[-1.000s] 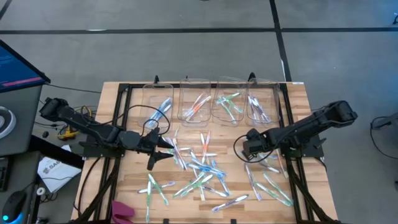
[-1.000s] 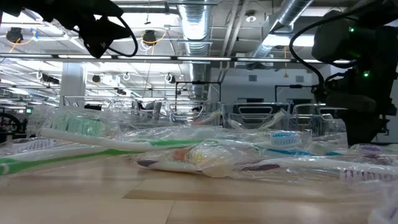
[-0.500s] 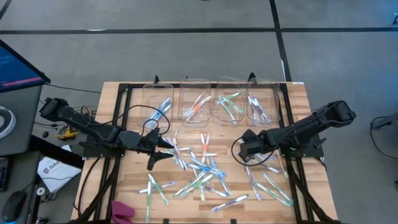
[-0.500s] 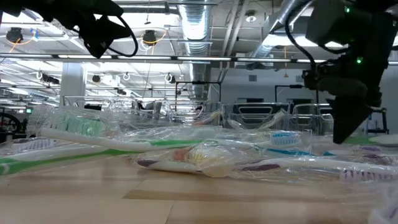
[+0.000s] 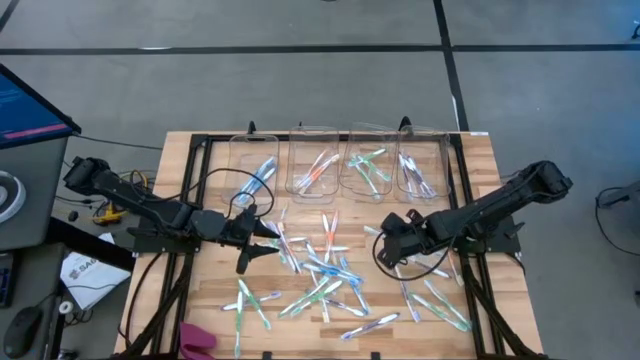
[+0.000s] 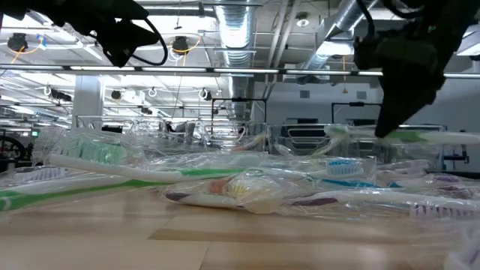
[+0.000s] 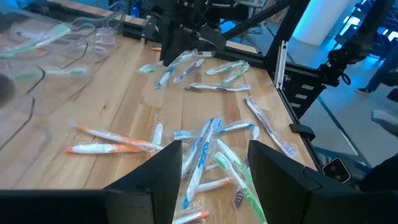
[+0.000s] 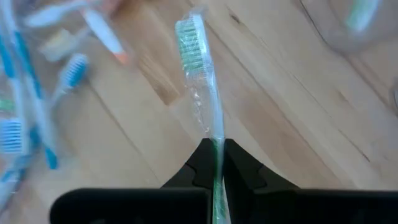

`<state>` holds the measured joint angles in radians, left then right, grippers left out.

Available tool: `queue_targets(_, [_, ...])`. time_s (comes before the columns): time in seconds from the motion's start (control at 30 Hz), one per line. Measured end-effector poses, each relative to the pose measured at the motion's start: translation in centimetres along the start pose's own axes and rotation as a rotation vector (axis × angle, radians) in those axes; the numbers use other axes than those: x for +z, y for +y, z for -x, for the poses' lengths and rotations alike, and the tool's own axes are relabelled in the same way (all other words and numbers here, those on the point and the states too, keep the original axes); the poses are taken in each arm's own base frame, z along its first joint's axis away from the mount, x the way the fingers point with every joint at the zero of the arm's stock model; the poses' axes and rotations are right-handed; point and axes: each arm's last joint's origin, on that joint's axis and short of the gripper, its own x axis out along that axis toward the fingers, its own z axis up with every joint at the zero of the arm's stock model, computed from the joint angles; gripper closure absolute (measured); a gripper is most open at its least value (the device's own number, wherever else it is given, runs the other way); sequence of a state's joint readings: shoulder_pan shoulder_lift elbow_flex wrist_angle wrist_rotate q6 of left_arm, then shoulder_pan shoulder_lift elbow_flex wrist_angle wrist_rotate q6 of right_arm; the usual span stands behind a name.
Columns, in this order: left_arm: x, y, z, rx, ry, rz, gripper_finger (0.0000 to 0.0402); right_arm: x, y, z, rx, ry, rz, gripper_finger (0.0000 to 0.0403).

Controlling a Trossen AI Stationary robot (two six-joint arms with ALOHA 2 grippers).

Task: Pick & Place Toothbrushes
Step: Put the green toothbrush into the middle right transparent bin

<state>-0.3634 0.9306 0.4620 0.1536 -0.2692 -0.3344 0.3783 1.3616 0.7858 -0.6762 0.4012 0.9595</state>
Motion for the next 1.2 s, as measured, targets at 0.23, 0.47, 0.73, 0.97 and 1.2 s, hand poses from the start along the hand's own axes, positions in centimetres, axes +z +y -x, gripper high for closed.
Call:
queue_targets(0.23, [0.3, -0.1, 0.0, -0.009, -0.027, -0.097, 0.0224, 0.5, 1.2, 1.3, 0.016, -0.091, 0.039, 0.0398])
queue_targets(0.47, [0.6, -0.2, 0.0, -0.016, -0.06, -0.203, 0.0224, 1.7, 2.4, 3.1, 0.045, -0.165, 0.104, 0.0398])
queue_targets(0.73, [0.7, -0.2, 0.0, -0.018, -0.069, -0.206, 0.0224, 5.3, 4.1, 7.8, 0.109, -0.269, 0.22, 0.0398])
queue_targets(0.97, [0.7, -0.2, 0.0, -0.014, -0.071, -0.205, 0.0224, 8.6, 3.7, 12.5, 0.108, -0.316, 0.239, 0.0397])
queue_targets(1.2, [0.7, -0.2, 0.0, -0.015, -0.071, -0.198, 0.0224, 12.6, 1.5, 15.3, 0.043, -0.382, 0.21, 0.0398])
